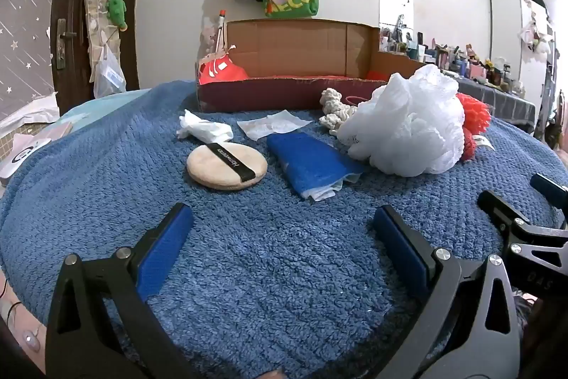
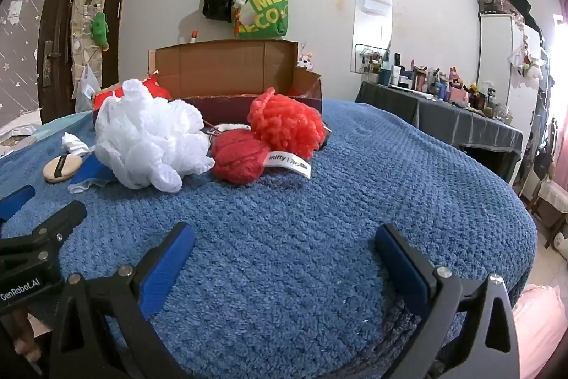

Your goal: Organize soft objects

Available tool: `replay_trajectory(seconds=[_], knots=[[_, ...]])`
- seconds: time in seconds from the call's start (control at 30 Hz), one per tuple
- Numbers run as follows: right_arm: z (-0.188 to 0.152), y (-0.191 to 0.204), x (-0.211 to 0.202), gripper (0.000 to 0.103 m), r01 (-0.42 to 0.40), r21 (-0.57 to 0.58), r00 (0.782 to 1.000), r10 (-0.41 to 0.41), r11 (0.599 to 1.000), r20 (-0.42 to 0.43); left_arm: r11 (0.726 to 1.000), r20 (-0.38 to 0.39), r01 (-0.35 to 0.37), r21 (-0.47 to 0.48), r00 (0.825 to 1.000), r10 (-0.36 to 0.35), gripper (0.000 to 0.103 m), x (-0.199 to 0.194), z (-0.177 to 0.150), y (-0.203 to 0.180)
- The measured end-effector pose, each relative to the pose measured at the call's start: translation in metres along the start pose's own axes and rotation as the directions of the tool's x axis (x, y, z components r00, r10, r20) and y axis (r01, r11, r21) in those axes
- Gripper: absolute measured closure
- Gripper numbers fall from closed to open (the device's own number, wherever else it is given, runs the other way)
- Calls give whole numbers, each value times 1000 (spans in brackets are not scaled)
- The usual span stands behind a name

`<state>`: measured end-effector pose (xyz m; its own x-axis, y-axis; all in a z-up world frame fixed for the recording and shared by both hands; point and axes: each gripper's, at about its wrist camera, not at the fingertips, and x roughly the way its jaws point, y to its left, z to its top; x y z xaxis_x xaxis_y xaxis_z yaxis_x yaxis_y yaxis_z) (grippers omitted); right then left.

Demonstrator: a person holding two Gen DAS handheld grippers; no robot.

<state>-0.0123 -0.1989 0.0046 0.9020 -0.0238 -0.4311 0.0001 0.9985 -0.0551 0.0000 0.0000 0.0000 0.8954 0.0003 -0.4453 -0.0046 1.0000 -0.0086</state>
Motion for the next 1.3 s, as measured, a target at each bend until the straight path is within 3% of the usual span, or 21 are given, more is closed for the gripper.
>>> replay_trajectory(seconds=[1.3], knots=[[0, 0, 1, 0, -2, 4, 1000, 2, 1000, -11, 1000, 0, -1, 2, 1000, 1, 0, 0, 0, 0]])
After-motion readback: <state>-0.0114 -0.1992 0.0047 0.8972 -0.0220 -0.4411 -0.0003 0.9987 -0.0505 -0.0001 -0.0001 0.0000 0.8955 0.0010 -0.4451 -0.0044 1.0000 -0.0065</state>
